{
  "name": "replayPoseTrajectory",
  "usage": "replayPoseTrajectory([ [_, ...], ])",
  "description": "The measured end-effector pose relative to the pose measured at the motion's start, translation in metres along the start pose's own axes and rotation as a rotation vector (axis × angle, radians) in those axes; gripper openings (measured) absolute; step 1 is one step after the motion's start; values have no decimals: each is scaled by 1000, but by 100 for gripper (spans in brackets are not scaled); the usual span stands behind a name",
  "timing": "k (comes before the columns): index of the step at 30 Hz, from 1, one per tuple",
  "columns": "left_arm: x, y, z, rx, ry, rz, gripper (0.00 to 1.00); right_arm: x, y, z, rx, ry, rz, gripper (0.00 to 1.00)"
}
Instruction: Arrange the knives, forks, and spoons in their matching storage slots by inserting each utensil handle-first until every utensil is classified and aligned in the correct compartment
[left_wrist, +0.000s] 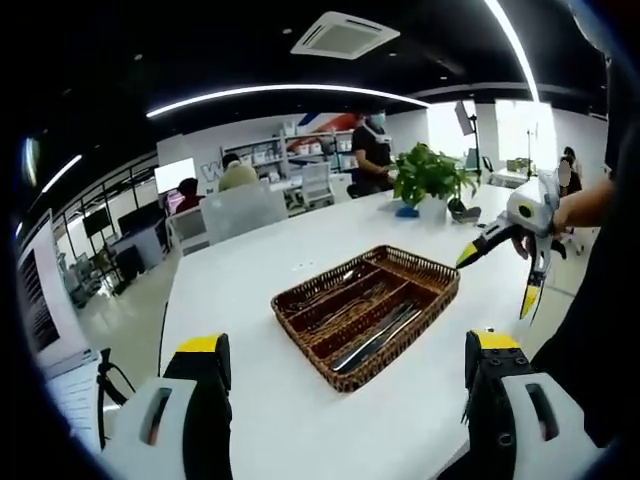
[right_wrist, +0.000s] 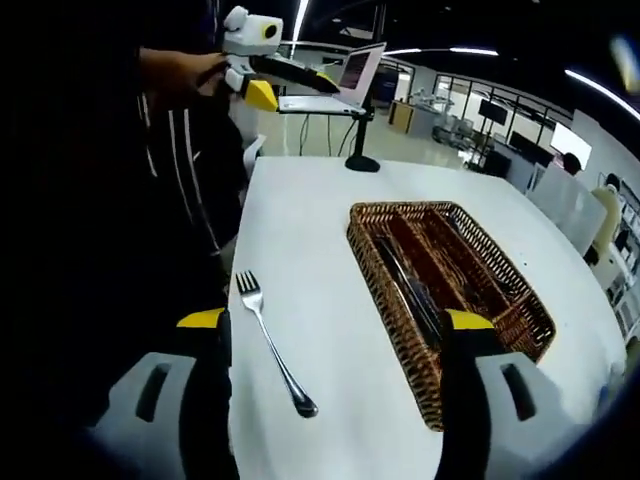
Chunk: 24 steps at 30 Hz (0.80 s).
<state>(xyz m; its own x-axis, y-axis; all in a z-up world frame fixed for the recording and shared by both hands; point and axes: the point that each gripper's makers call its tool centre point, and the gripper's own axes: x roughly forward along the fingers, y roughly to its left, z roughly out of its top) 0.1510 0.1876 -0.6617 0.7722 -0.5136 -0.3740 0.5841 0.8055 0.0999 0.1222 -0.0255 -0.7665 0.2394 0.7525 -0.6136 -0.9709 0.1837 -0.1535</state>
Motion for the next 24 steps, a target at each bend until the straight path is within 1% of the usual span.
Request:
replayPoseTrajectory([
  [5,-2,0,-1,-3,1,2,99,10,9,-3,-25,11,33,82],
  [7,-3,-1,-2,-5,2,5,99,14,13,-5,-31,17,48,79],
  [9,-4,0,-3,-8,2,9,99,17,15,-7,-56,24,56,78],
  [13,-6,0,-4,-11,3,14,99,23,20,-8,-62,22,71,74],
  [16,-7,-1,-6,-16,6,16,99,31,27,-13,-71,36,95,73],
  [17,-7,-1,-7,-17,5,17,99,32,29,-14,-74,37,103,71],
  [19,-7,-2,-7,-19,4,15,99,36,37,-15,-118,34,143,60],
  [20,-7,-2,-7,-19,5,14,99,38,46,-20,-128,49,186,54],
  [21,-7,-2,-7,-19,6,14,99,40,48,-21,-133,50,197,49],
  [22,-7,-3,-7,-19,6,14,99,44,49,-22,-138,50,193,48],
  [24,-6,-3,-7,-21,6,12,99,50,52,-25,-132,52,210,48],
])
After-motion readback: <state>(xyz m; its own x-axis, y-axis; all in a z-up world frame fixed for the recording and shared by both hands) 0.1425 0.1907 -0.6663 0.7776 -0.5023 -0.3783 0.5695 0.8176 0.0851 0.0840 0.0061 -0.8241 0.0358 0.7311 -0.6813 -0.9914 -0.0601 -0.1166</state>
